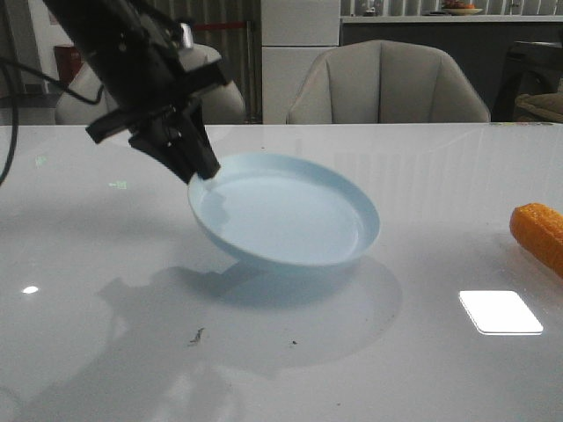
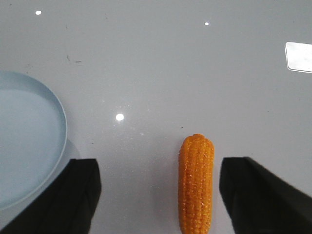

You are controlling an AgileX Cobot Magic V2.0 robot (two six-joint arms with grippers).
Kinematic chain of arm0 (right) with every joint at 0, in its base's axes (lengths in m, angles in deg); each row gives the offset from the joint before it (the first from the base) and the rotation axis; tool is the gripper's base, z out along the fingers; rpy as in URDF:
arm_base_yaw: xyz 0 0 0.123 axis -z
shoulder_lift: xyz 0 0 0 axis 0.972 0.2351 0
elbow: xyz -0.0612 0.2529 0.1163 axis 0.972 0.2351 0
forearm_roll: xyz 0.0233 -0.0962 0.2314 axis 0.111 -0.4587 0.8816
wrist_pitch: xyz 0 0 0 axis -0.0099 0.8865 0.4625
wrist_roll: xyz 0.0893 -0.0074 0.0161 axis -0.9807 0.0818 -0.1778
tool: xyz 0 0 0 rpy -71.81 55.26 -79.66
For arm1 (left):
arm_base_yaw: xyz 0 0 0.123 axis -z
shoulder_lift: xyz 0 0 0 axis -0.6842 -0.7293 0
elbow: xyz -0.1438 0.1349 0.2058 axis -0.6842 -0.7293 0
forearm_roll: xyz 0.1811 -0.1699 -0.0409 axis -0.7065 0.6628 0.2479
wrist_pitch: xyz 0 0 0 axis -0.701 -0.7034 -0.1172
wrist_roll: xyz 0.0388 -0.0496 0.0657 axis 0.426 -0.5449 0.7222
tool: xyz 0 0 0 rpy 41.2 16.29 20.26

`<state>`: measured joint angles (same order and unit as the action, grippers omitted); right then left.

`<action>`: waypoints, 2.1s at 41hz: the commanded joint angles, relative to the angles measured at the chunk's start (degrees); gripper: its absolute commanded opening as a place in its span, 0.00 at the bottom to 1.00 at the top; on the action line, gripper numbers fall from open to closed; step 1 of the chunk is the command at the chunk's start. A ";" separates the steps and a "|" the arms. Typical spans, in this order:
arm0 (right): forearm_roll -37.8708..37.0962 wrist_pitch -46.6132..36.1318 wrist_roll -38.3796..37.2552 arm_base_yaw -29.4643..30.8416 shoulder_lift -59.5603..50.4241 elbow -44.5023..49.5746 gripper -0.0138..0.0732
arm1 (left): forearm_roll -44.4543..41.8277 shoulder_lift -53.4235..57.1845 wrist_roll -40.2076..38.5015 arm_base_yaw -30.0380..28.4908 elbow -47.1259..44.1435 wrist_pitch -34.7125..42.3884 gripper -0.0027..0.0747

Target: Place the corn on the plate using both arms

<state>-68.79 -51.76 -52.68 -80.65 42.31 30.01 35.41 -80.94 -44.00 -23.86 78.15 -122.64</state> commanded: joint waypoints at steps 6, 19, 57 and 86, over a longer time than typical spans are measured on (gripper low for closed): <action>0.26 -3.79 0.20 -0.04 -0.57 -2.07 0.86 | 1.38 -0.80 -0.68 0.69 1.73 1.06 0.15; 0.26 -3.79 0.20 -0.04 -0.57 -2.07 0.86 | 0.67 -3.00 -0.68 0.69 2.10 1.48 0.18; 0.26 -1.96 0.20 -0.04 -0.57 -2.07 0.86 | -24.75 5.69 -4.83 -0.41 16.90 4.99 0.54; 0.26 -2.36 0.20 -0.04 -0.57 -2.07 0.86 | -30.30 38.51 -4.83 -13.69 -8.05 25.28 0.53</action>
<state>-68.79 -49.99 -52.68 -80.65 42.31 30.01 5.25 -49.43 -48.24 -35.19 74.36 -104.08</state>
